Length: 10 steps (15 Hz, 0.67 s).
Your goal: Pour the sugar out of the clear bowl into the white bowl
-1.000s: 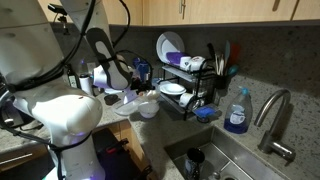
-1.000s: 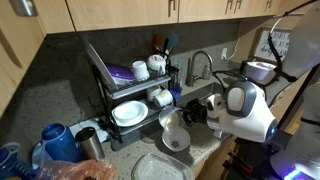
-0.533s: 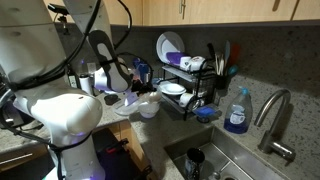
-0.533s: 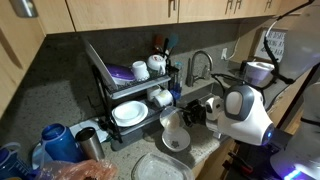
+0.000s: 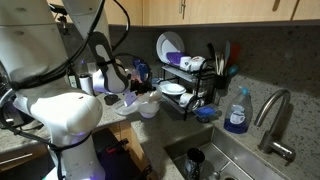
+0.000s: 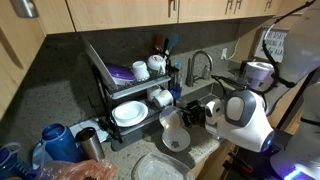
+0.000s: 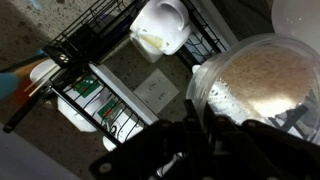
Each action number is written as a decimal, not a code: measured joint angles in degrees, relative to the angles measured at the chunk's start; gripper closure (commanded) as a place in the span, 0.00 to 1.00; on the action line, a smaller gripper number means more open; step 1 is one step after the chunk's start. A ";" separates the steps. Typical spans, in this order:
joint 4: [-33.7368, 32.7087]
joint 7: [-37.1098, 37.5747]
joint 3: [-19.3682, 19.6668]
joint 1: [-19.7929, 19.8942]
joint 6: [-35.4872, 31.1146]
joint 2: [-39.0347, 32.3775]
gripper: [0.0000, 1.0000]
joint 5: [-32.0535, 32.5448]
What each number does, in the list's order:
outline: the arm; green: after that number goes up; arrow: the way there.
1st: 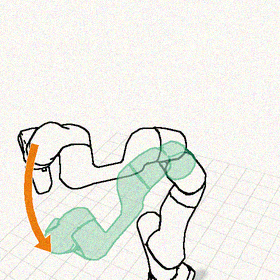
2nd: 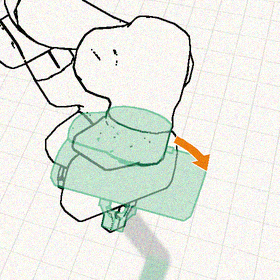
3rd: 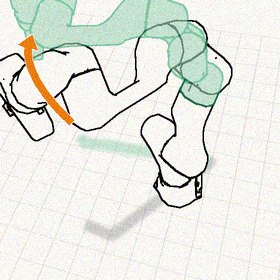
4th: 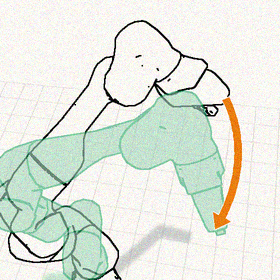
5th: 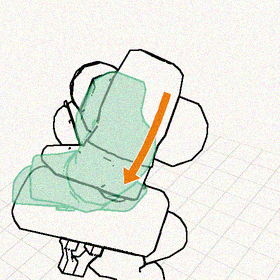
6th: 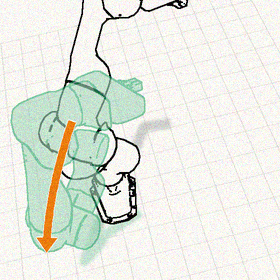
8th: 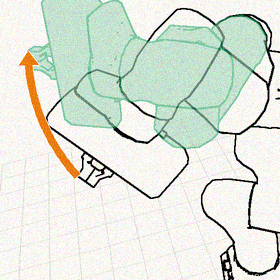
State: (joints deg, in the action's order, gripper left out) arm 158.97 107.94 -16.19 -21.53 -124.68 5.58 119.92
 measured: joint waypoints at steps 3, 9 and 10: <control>0.00 -0.72 -0.84 -0.01 0.70 -0.61 0.98 -0.30; 0.00 -1.06 -1.26 -0.01 1.70 -0.97 0.98 -0.32; 0.00 -1.09 -1.27 -0.01 2.01 -1.00 0.98 -0.34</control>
State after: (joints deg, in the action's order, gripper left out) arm 158.97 106.85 -17.47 -21.54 -122.66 4.58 119.58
